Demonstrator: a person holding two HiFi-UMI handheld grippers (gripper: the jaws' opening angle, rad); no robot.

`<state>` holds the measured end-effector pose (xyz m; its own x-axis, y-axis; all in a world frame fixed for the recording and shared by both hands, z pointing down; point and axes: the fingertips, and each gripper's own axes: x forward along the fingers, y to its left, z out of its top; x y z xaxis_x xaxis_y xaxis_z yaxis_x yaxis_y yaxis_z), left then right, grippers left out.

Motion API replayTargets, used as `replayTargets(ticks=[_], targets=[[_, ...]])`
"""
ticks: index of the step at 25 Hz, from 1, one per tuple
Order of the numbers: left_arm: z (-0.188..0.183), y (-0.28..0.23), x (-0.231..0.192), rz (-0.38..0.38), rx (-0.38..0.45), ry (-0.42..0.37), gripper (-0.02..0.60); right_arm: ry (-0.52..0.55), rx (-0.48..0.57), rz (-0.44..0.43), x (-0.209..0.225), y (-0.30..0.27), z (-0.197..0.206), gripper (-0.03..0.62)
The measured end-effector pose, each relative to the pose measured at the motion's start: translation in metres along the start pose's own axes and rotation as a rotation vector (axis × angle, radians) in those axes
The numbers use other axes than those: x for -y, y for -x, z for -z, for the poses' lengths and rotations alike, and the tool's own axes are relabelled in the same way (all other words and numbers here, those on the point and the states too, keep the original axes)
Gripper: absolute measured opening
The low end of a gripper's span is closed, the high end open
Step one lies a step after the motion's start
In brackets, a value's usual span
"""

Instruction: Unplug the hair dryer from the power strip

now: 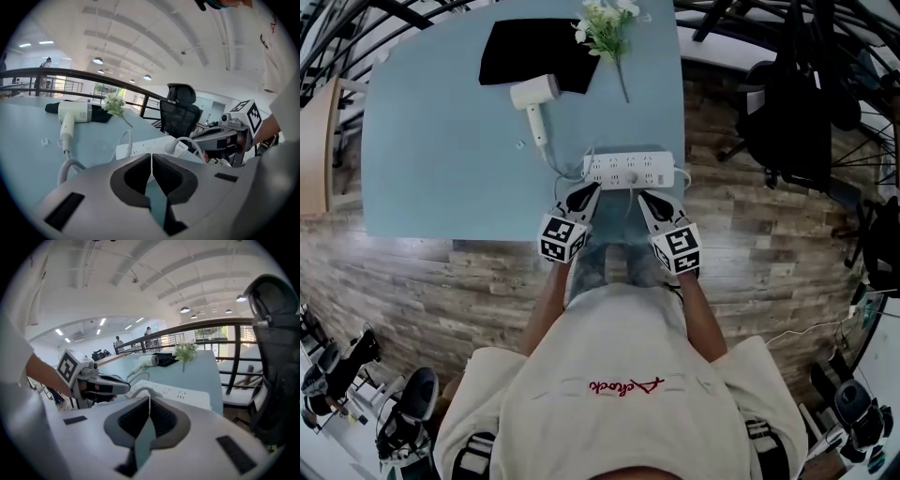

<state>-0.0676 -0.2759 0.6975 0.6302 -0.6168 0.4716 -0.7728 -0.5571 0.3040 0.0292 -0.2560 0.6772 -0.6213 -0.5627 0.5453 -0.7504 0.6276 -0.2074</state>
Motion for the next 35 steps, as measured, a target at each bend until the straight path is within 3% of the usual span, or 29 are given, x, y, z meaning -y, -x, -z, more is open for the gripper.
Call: replayTargets(ticks=[9,12,20,26,35], targets=[[0.011,-0.007,-0.002,-0.015,-0.043,-0.008,0.011,-0.03,0.04,-0.01,0.004,0.001,-0.014,0.028],[0.012,-0.007,-0.002,-0.018,-0.043,-0.015,0.011,-0.04,0.052,-0.017,0.001,-0.001,-0.017,0.114],[0.009,-0.012,0.0,0.005,-0.041,0.002,0.012,-0.052,0.077,0.016,0.002,0.002,-0.025,0.193],[0.01,-0.013,-0.003,-0.015,-0.045,-0.016,0.012,-0.046,0.102,0.022,-0.002,0.001,-0.039,0.207],[0.009,-0.013,-0.001,0.001,-0.044,-0.007,0.012,-0.015,0.053,0.052,-0.011,-0.024,-0.032,0.212]])
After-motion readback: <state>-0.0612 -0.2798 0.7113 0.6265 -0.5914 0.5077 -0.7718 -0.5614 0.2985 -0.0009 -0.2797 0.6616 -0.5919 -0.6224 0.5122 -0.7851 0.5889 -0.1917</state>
